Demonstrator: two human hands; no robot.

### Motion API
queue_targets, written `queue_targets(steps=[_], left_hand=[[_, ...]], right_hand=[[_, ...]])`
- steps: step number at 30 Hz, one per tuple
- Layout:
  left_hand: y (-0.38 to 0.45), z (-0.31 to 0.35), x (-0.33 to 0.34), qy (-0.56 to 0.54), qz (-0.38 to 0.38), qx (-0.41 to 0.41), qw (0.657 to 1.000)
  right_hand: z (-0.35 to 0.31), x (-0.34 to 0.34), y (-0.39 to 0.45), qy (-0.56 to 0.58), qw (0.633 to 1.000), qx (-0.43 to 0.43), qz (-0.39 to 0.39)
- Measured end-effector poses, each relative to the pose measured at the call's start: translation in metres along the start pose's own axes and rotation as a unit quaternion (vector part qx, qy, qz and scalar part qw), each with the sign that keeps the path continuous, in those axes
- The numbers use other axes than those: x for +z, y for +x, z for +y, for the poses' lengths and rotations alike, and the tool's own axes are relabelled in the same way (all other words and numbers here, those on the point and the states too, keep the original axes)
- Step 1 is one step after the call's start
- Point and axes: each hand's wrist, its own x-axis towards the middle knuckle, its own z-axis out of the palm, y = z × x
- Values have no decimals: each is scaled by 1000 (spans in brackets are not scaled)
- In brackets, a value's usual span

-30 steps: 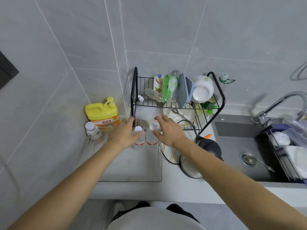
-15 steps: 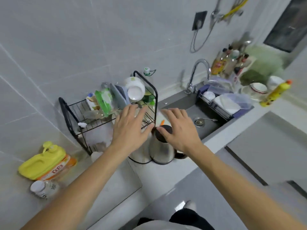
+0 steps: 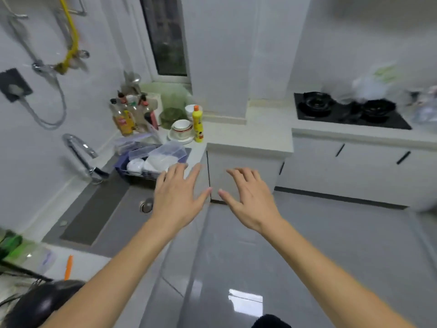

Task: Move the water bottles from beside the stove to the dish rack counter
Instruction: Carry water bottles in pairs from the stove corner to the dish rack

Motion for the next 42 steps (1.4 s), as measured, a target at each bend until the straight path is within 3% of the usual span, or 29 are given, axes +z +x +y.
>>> queue_targets(steps=[7, 17, 30, 42], left_hand=[[140, 178, 43, -44, -11, 111, 993], [299, 360, 109, -109, -40, 227, 967], [536, 596, 184, -165, -60, 393, 903], [640, 830, 261, -160, -76, 444, 878]], right_hand=[[180, -92, 22, -9, 993, 111, 47], [382, -165, 61, -44, 963, 243, 110], [616, -261, 129, -92, 890, 408, 181], [854, -325, 124, -90, 871, 440, 201]])
